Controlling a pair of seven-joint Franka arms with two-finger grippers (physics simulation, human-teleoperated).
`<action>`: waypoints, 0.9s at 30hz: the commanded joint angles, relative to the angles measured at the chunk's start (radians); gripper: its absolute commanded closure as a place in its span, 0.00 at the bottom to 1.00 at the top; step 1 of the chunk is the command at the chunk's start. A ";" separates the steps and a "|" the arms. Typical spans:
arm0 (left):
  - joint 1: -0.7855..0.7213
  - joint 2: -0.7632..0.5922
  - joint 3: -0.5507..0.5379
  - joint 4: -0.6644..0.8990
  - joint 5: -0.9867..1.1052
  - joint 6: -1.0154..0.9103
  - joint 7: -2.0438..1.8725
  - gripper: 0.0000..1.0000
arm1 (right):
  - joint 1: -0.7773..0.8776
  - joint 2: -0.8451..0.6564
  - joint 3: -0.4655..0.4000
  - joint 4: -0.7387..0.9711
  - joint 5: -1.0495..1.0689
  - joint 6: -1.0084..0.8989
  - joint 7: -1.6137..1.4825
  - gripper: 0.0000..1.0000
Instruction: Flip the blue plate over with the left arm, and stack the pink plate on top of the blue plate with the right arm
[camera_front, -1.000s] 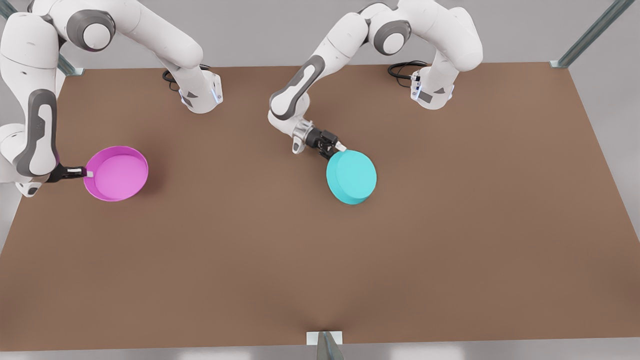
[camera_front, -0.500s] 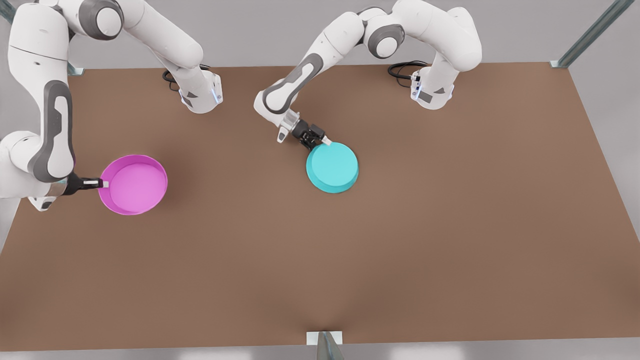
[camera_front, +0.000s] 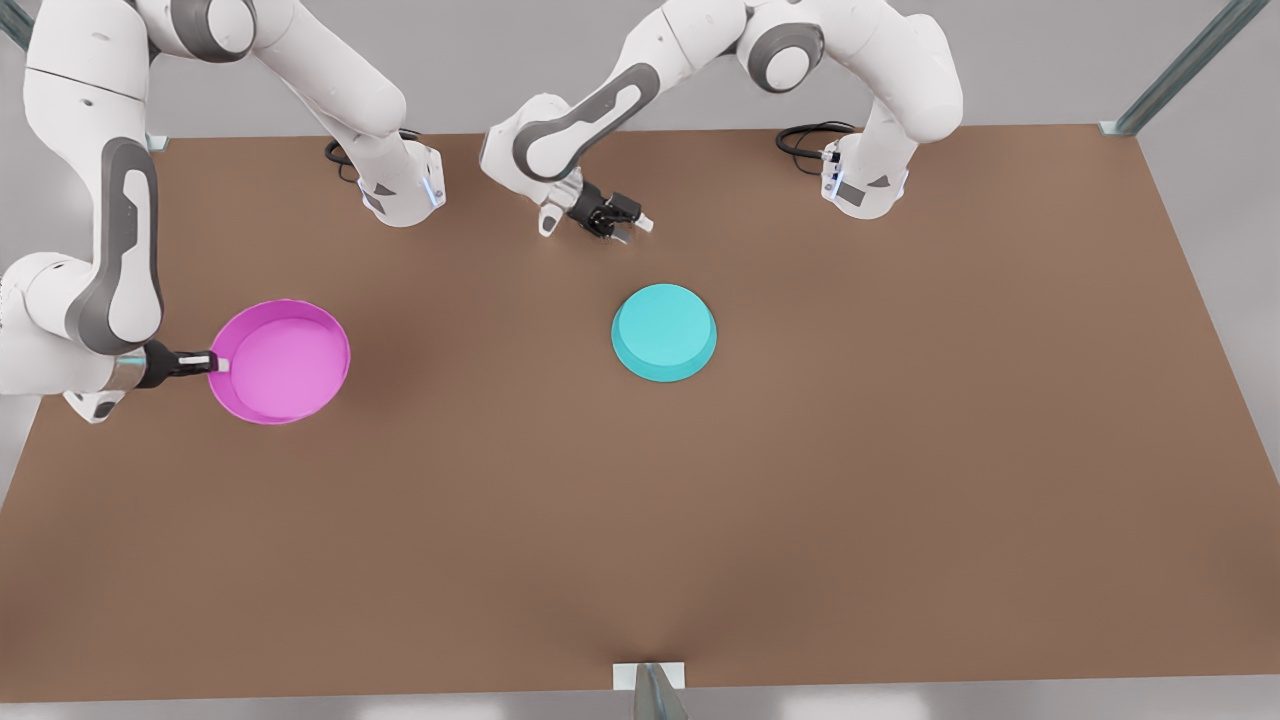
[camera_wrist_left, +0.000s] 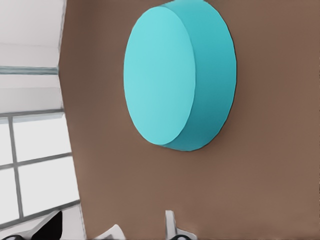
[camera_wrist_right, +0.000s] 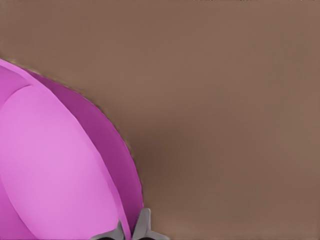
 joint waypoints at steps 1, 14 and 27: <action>0.009 -0.021 0.007 0.000 -0.056 -0.008 0.027 0.00 | 0.000 -0.002 0.010 0.000 -0.005 0.000 0.025 0.79; 0.999 -0.745 -0.154 -0.117 -0.105 0.139 0.758 0.00 | 0.204 0.004 0.287 0.000 0.054 0.056 0.521 0.79; 1.181 -0.814 -0.154 -0.272 -0.121 0.268 0.900 0.00 | 0.480 0.105 0.421 0.104 0.168 0.149 0.887 0.79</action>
